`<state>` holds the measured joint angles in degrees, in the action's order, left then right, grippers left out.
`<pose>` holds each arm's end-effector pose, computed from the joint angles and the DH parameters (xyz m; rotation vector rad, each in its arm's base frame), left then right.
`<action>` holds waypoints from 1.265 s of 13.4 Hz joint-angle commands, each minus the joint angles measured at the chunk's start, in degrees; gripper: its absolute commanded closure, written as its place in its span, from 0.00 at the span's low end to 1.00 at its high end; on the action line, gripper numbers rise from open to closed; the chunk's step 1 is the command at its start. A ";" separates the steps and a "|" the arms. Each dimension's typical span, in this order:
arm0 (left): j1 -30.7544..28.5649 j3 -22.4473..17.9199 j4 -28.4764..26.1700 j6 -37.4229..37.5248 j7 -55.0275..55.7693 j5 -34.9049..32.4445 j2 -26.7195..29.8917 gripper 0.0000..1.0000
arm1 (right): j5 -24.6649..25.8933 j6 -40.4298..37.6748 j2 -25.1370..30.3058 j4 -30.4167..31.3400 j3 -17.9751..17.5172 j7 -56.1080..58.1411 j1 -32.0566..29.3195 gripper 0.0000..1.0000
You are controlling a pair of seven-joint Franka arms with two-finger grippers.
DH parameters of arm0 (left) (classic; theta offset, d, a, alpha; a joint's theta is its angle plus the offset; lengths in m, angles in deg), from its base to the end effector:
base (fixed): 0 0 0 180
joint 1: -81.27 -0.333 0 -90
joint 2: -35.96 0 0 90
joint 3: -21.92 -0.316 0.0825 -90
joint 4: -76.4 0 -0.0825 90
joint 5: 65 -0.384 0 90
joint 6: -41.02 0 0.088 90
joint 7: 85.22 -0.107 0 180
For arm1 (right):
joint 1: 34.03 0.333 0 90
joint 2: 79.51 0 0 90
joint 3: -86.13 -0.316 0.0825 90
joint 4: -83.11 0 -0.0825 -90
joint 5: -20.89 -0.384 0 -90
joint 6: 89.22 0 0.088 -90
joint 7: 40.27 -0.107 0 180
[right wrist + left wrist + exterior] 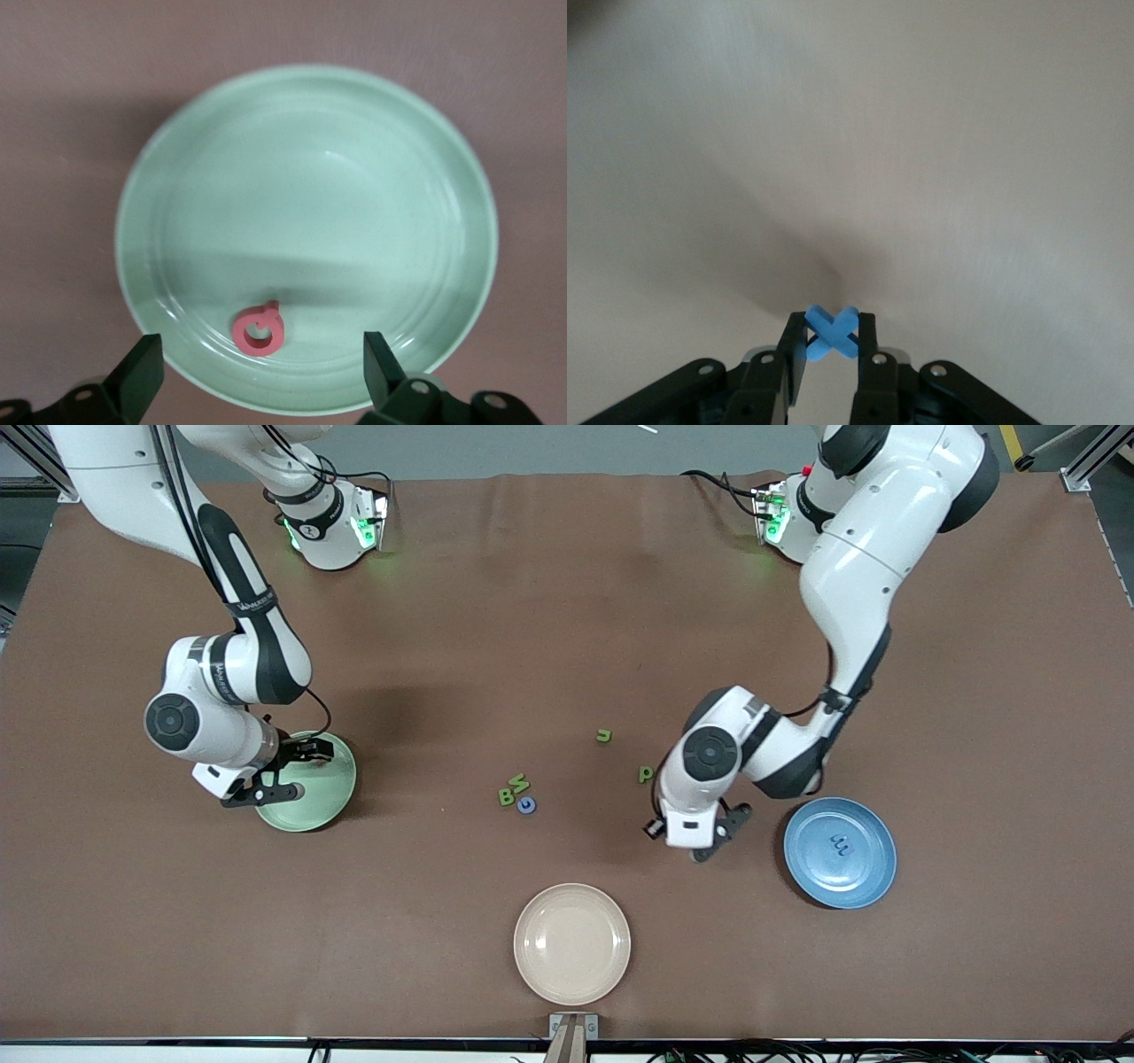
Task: Sort upper and lower case letters into plates
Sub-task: 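Drop the blue x in the blue plate while the right gripper returns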
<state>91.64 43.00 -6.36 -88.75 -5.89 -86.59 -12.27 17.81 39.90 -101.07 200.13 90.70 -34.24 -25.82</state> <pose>0.6494 -0.3259 0.2118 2.9194 1.0953 0.0689 0.5768 0.0388 0.2438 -3.1116 -0.2097 0.2550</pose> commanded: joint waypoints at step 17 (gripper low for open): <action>-19.08 1.76 -1.88 4.17 -30.05 -0.56 2.34 0.01 | -0.08 1.30 -12.50 -21.53 -1.58 -57.07 26.66 0.00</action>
<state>72.15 43.44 -7.84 -85.28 -39.38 -86.70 -11.39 17.64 40.38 -105.62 186.36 88.44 -85.20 -3.15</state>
